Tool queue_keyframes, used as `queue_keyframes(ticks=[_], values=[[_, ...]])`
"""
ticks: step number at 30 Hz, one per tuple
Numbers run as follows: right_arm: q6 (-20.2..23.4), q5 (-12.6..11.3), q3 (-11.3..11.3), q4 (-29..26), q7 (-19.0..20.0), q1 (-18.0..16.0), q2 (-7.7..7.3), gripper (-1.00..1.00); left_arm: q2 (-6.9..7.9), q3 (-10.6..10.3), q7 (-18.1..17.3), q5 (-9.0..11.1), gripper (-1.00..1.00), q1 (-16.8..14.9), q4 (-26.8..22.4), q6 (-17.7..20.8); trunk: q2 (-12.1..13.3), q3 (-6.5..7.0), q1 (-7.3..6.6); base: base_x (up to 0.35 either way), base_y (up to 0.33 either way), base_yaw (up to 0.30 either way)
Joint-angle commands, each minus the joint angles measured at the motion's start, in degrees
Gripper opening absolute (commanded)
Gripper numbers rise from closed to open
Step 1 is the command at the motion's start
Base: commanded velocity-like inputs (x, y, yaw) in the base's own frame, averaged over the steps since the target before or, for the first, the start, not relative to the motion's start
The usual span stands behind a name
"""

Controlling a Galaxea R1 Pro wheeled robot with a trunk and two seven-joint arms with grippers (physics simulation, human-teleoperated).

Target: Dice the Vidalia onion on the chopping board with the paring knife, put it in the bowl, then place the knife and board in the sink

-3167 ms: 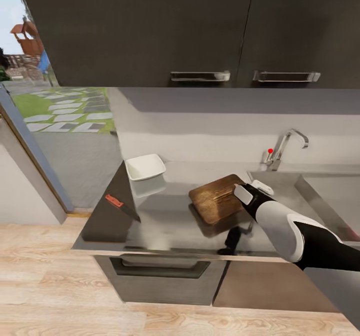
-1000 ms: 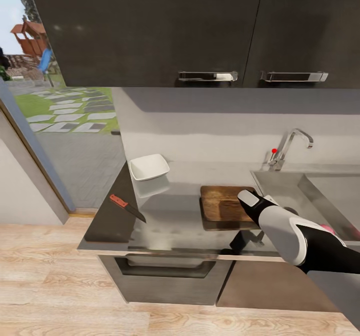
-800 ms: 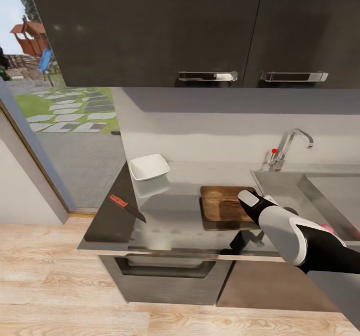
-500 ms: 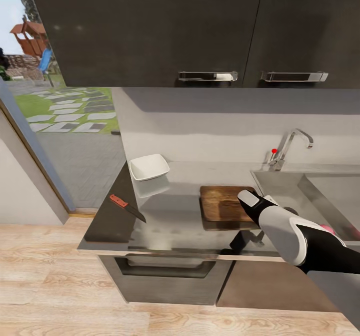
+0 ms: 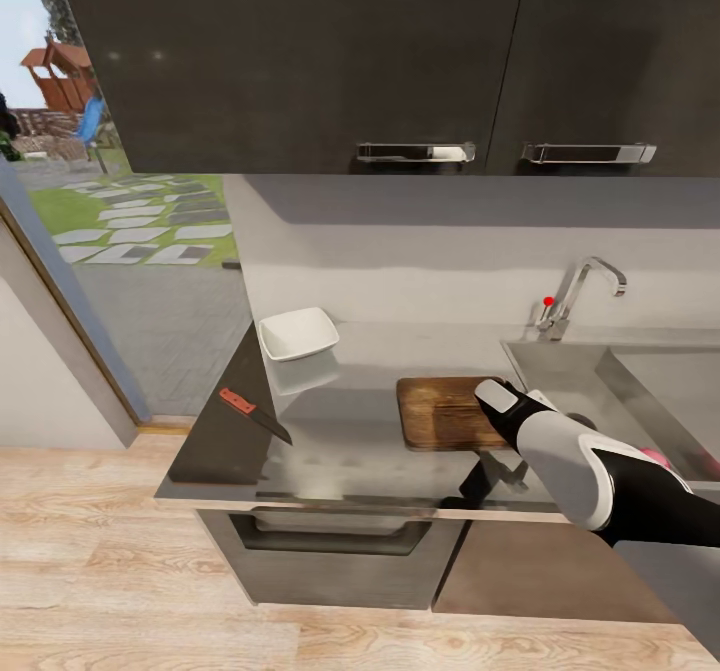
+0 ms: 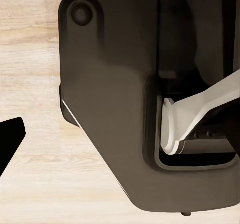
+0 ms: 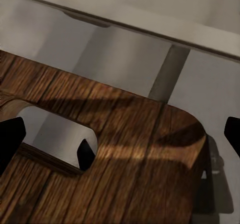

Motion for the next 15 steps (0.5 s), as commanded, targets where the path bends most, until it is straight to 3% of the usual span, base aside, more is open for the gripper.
queue_keyframes(ticks=[1, 15], values=[[-0.34, 0.09, -0.42, -0.03, -0.08, -0.04, 0.05, 1.00, 0.02, -0.10, -0.06, 0.29, 1.00, 0.02, -0.08, -0.07, -0.10, -0.09, 0.03, 0.000, 0.000, 0.000], [-3.68, 0.31, 0.04, -1.00, -0.02, -0.04, 0.71, 1.00, 0.02, -0.10, -0.06, 0.25, 1.00, 0.02, -0.08, -0.07, -0.10, -0.09, 0.03, 0.000, 0.000, 0.000]])
